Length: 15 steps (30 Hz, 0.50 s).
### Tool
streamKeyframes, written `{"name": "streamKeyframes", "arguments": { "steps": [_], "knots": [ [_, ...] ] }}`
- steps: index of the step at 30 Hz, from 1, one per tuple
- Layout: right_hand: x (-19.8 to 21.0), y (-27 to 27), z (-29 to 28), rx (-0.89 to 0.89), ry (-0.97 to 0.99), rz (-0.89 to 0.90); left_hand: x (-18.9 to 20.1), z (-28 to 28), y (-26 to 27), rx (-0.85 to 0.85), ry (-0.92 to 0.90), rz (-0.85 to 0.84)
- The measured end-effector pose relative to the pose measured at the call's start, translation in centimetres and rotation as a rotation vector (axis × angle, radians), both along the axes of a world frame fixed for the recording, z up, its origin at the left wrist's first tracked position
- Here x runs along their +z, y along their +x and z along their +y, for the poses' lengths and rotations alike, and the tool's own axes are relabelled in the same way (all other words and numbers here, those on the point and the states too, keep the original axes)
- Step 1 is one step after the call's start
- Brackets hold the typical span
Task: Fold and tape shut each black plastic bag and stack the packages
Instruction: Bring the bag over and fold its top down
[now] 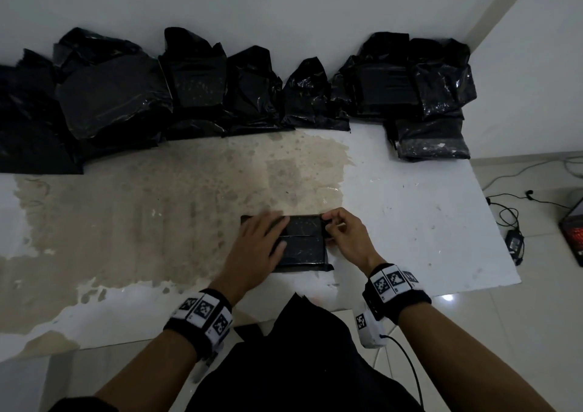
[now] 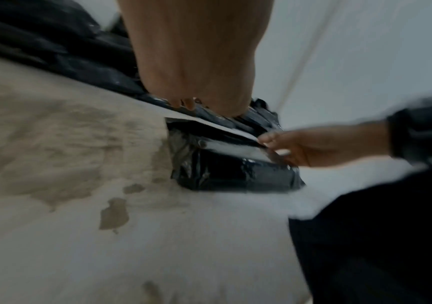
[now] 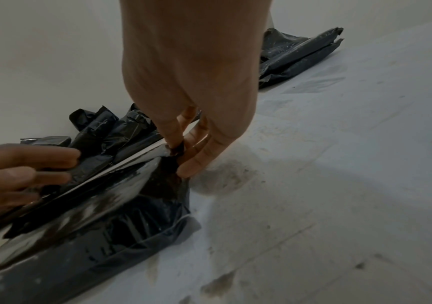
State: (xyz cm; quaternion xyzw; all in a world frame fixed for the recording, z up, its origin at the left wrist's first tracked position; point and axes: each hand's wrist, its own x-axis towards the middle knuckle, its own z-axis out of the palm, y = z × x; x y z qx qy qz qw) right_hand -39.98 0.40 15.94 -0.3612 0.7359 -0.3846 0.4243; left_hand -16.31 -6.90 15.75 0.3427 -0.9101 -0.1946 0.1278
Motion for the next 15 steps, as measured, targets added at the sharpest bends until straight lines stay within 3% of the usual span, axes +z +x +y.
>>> {"name": "streamKeyframes", "arguments": {
  "steps": [3,5,8,11,15],
  "knots": [
    [0.2,0.6,0.4,0.051,-0.006,0.206,-1.7,0.9,0.4,-0.143,-0.055,-0.219],
    [0.4,1.1,1.0,0.089,-0.141,0.472,-2.1,1.1,0.7,-0.161,-0.093,-0.261],
    [0.2,2.7,1.9,0.350,-0.342,0.832,-2.3,1.1,0.8,-0.177,-0.114,-0.267],
    [-1.3,4.7,3.0,0.636,-0.299,0.984,-2.5,1.3,0.9,-0.185,-0.130,-0.295],
    [-2.3,5.1,4.2,0.680,-0.157,1.030,-2.4,2.0,0.8,-0.052,-0.067,-0.306]
  ]
}}
